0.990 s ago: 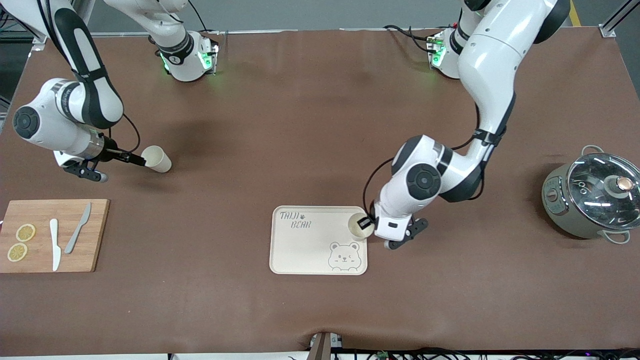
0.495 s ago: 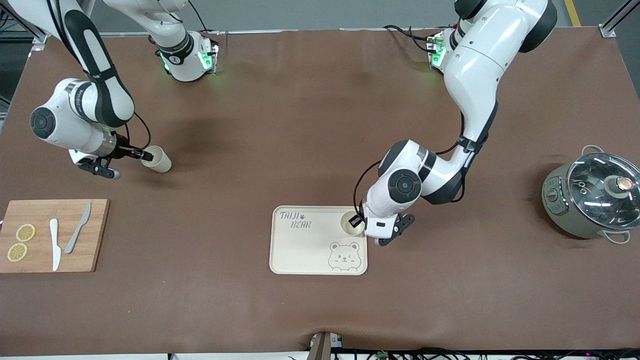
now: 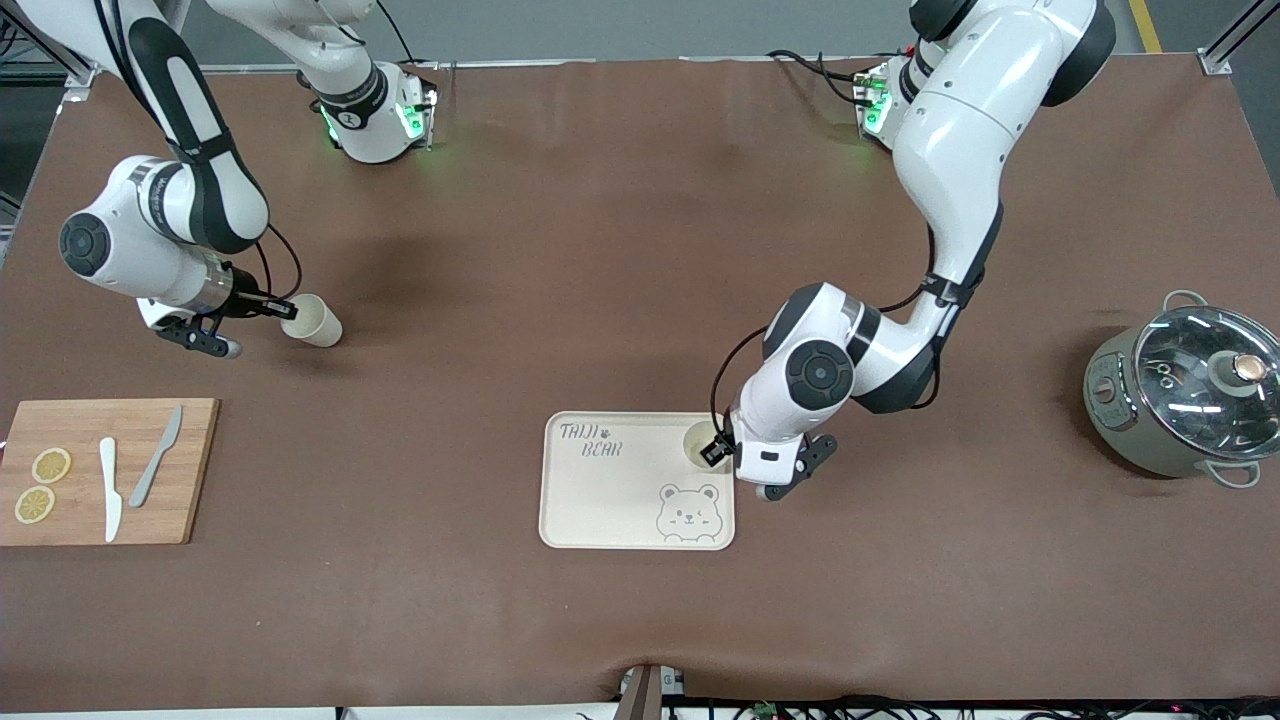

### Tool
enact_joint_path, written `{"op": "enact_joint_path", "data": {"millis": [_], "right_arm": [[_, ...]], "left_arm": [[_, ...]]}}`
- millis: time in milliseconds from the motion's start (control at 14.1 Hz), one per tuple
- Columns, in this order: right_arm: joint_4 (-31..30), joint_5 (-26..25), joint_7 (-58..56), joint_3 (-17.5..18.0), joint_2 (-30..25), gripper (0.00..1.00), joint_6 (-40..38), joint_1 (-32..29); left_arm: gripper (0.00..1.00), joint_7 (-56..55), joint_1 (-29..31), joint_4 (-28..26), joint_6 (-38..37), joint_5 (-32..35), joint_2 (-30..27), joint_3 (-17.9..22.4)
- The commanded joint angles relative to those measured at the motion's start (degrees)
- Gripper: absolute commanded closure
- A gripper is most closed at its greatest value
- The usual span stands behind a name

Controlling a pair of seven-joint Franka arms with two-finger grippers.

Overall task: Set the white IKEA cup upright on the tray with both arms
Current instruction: 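Lower the cup onto the tray while the right gripper grasps the other cup, then open and withdraw the left gripper while the right gripper lifts its cup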

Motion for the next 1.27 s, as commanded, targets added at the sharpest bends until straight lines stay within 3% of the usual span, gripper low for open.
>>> {"op": "enact_joint_path", "data": {"millis": [0,283,566,778,1202], "right_arm": [[0.6,1.2,1.1,0.0,-1.7,1.00,-0.6,1.5],[9.0,1.2,8.6,-0.1,-0.9,1.00,-7.5,6.0],[26.8,1.3,17.6,0.0,4.6,1.00,-23.6,10.9],[33.0,1.9,21.4,0.0,7.0,1.00,-25.4,13.4],[45.4,10.3,33.2,0.0,13.7,1.00,-26.2,20.0]], "left_arm": [[0.00,0.0,0.8,-0.9,-1.2,0.7,-6.0,2.3],[0.00,5.5,5.7,-1.0,-6.4,0.6,-13.2,3.2],[0.00,17.1,12.8,-1.1,-13.5,0.6,-18.8,3.1],[0.00,23.2,17.0,-1.2,-19.7,0.6,-21.6,3.1],[0.00,30.2,23.1,-1.5,-24.9,0.6,-25.7,3.2]]}}
